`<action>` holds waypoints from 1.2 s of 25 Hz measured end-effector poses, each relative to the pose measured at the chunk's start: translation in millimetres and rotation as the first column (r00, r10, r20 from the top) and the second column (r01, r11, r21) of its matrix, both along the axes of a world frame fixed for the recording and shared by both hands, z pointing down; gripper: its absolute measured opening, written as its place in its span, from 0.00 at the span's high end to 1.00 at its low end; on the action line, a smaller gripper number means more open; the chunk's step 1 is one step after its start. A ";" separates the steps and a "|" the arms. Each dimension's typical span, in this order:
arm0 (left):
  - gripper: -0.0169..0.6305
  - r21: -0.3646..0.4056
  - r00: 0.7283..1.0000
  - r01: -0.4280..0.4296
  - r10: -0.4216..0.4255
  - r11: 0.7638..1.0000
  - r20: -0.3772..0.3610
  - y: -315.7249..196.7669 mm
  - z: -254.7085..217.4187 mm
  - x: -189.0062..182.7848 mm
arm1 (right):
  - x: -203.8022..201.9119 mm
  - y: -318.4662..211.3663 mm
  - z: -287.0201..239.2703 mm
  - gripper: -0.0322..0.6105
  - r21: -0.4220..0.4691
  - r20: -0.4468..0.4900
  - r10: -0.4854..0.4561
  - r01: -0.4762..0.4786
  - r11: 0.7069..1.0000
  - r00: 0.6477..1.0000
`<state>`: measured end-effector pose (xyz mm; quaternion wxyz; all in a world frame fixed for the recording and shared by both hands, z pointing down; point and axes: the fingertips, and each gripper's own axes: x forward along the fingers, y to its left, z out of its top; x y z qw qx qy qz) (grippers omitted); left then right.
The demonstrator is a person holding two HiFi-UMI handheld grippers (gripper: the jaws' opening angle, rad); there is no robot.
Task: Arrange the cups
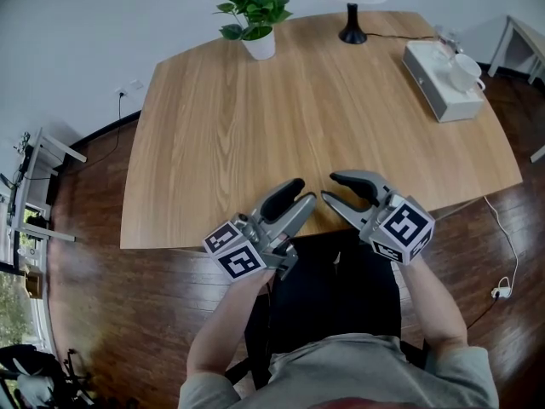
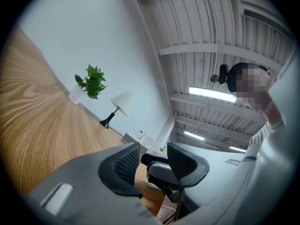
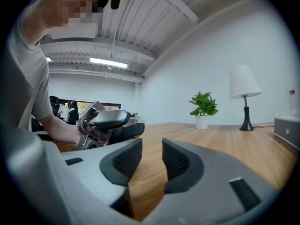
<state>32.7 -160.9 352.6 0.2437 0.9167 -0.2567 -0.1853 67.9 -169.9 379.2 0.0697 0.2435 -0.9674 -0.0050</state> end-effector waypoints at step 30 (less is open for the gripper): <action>0.69 0.005 1.000 -0.004 0.004 1.000 0.009 0.5 0.0 1.1 | -1.1 1.0 1.6 0.75 -0.005 -0.009 -0.010 0.010 1.000 1.000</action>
